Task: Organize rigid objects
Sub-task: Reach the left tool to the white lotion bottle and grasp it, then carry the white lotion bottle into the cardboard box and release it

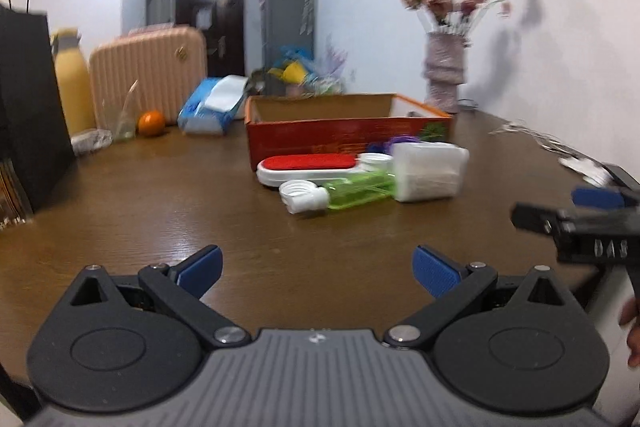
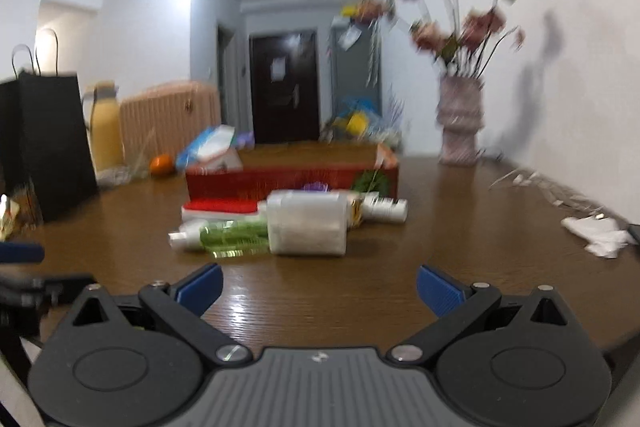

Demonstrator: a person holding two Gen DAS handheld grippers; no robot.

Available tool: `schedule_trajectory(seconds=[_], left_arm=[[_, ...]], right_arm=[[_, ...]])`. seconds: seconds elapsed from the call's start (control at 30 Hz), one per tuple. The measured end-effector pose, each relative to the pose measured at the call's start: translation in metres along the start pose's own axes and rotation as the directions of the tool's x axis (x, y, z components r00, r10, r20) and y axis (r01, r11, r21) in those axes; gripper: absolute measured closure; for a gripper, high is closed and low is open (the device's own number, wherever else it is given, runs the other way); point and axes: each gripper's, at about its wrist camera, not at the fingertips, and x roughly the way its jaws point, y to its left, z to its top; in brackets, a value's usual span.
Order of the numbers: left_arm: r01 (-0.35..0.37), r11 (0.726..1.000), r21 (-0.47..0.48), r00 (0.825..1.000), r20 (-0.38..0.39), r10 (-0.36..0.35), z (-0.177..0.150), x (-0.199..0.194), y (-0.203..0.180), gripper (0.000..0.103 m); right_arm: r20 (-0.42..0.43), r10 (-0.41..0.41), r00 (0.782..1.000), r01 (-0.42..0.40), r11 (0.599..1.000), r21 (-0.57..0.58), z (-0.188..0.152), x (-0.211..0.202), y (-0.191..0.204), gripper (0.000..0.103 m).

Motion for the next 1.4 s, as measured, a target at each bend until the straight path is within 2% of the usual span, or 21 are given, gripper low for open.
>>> schedule_trajectory(seconds=[0.13, 0.23, 0.27, 0.3, 0.33, 0.37, 0.4, 0.43, 0.47, 0.53, 0.57, 0.6, 0.7, 0.8, 0.9, 1.03, 1.1, 1.2, 1.33, 1.37, 1.4], left_arm=[[-0.001, 0.997, -0.075, 1.0, -0.015, -0.001, 0.032, 0.044, 0.003, 0.0], [0.095, 0.978, -0.185, 0.994, -0.034, -0.103, 0.064, 0.08, -0.003, 0.0], [0.128, 0.971, -0.2, 0.99, -0.029, -0.137, 0.073, 0.091, -0.007, 0.005], [0.152, 0.967, -0.203, 0.987, -0.028, -0.161, 0.081, 0.101, -0.014, 0.009], [0.167, 0.965, -0.204, 0.984, -0.033, -0.177, 0.088, 0.111, -0.021, 0.018], [0.184, 0.96, -0.211, 0.979, -0.044, -0.197, 0.095, 0.123, -0.027, 0.03], [0.195, 0.954, -0.226, 0.975, -0.063, -0.214, 0.099, 0.135, -0.032, 0.037], [0.208, 0.946, -0.248, 0.969, -0.078, -0.233, 0.101, 0.144, -0.034, 0.046], [0.21, 0.94, -0.271, 0.963, -0.108, -0.246, 0.103, 0.155, -0.036, 0.059], [0.218, 0.922, -0.319, 0.945, -0.169, -0.282, 0.102, 0.172, -0.039, 0.074], [0.24, 0.909, -0.341, 0.934, -0.175, -0.313, 0.1, 0.176, -0.039, 0.073], [0.24, 0.906, -0.348, 0.935, -0.167, -0.312, 0.097, 0.176, -0.041, 0.073], [0.228, 0.921, -0.317, 0.946, -0.154, -0.287, 0.094, 0.168, -0.045, 0.077], [0.244, 0.915, -0.322, 0.94, -0.153, -0.305, 0.088, 0.151, -0.046, 0.078], [0.254, 0.923, -0.29, 0.939, -0.153, -0.307, 0.073, 0.129, -0.053, 0.078], [0.247, 0.916, -0.317, 0.931, -0.186, -0.315, 0.051, 0.116, -0.057, 0.078], [0.242, 0.92, -0.31, 0.937, -0.172, -0.305, 0.043, 0.108, -0.06, 0.078], [0.251, 0.909, -0.331, 0.935, -0.16, -0.317, 0.039, 0.1, -0.058, 0.078], [0.267, 0.902, -0.339, 0.931, -0.151, -0.332, 0.043, 0.102, -0.057, 0.074], [0.265, 0.902, -0.342, 0.931, -0.155, -0.332, 0.045, 0.105, -0.057, 0.066], [0.258, 0.901, -0.349, 0.93, -0.162, -0.329, 0.046, 0.109, -0.057, 0.062]], right_arm=[[-0.004, 0.06, 0.998, -0.06, 0.998, 0.003, 0.018, 0.037, -0.009, 0.0], [-0.083, 0.133, 0.988, -0.126, 0.988, 0.091, 0.04, 0.075, -0.026, 0.001], [-0.099, 0.153, 0.983, -0.139, 0.981, 0.132, 0.046, 0.088, -0.033, 0.003], [-0.099, 0.167, 0.981, -0.15, 0.975, 0.162, 0.051, 0.098, -0.039, 0.011], [-0.094, 0.178, 0.98, -0.157, 0.969, 0.192, 0.056, 0.107, -0.046, 0.02], [-0.088, 0.186, 0.979, -0.164, 0.962, 0.217, 0.06, 0.115, -0.05, 0.023], [-0.082, 0.2, 0.976, -0.174, 0.953, 0.247, 0.064, 0.123, -0.056, 0.028], [-0.089, 0.215, 0.973, -0.184, 0.946, 0.268, 0.066, 0.131, -0.061, 0.039], [-0.104, 0.237, 0.966, -0.198, 0.935, 0.294, 0.067, 0.141, -0.065, 0.046], [-0.119, 0.3, 0.946, -0.241, 0.903, 0.356, 0.066, 0.152, -0.074, 0.071], [-0.116, 0.325, 0.939, -0.262, 0.889, 0.376, 0.065, 0.153, -0.076, 0.072], [-0.113, 0.329, 0.937, -0.266, 0.887, 0.377, 0.065, 0.154, -0.077, 0.072], [-0.109, 0.347, 0.932, -0.284, 0.882, 0.375, 0.063, 0.151, -0.079, 0.074], [-0.103, 0.36, 0.927, -0.299, 0.878, 0.373, 0.057, 0.136, -0.082, 0.076], [-0.111, 0.373, 0.921, -0.313, 0.879, 0.36, 0.042, 0.114, -0.08, 0.076], [-0.143, 0.357, 0.923, -0.282, 0.88, 0.381, 0.021, 0.095, -0.078, 0.074], [-0.136, 0.365, 0.921, -0.291, 0.878, 0.38, 0.017, 0.088, -0.077, 0.074], [-0.139, 0.372, 0.918, -0.301, 0.881, 0.366, 0.017, 0.081, -0.078, 0.073], [-0.115, 0.402, 0.909, -0.325, 0.852, 0.41, 0.018, 0.084, -0.087, 0.069], [-0.11, 0.401, 0.909, -0.325, 0.85, 0.415, 0.018, 0.085, -0.088, 0.069], [-0.111, 0.399, 0.91, -0.322, 0.85, 0.418, 0.018, 0.087, -0.089, 0.068]])
